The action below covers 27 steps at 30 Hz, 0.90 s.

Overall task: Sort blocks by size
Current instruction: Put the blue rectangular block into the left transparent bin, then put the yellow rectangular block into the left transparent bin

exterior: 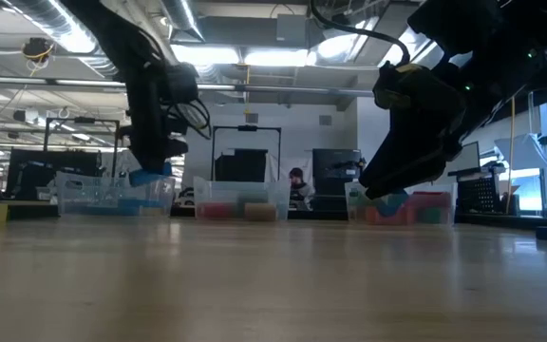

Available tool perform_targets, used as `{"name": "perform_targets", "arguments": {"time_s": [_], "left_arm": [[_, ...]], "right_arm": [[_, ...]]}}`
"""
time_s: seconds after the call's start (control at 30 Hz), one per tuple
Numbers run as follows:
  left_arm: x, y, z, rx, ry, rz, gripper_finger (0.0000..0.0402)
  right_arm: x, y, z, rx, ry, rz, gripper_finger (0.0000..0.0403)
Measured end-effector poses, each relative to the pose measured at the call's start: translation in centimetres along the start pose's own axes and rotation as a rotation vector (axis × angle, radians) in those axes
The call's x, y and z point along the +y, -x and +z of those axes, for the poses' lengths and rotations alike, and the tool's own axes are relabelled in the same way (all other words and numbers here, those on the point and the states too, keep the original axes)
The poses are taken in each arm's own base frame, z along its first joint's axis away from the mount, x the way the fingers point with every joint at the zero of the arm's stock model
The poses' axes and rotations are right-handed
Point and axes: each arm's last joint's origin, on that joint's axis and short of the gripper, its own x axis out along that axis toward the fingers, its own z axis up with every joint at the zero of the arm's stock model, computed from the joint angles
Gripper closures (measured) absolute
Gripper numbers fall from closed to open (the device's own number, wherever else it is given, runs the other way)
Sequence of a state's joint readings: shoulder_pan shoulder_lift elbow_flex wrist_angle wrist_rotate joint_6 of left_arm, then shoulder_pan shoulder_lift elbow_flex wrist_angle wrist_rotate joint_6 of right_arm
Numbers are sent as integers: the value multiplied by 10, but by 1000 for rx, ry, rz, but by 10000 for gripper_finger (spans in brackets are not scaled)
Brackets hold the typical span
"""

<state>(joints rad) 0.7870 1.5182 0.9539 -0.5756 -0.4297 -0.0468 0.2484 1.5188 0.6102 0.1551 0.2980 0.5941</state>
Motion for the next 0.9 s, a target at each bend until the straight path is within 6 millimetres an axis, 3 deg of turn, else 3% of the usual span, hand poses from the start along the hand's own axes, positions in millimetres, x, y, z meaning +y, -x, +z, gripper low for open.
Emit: {"name": "perform_targets", "arguments": {"time_s": [0.27, 0.37, 0.5, 0.67, 0.9], "left_arm": [[2, 13, -5, 26, -17, -45, 242], [3, 26, -7, 45, -42, -69, 224], [-6, 57, -14, 38, -115, -156, 219], [-29, 97, -37, 39, -248, -254, 225], [-57, 128, -78, 200, -343, -249, 237]], "right_arm": [[0, 0, 0, 1, 0, 1, 146], [0, 0, 0, 1, 0, 2, 146], [0, 0, 0, 1, 0, 2, 146], [0, 0, 0, 1, 0, 1, 146], [0, 0, 0, 0, -2, 1, 146]]}}
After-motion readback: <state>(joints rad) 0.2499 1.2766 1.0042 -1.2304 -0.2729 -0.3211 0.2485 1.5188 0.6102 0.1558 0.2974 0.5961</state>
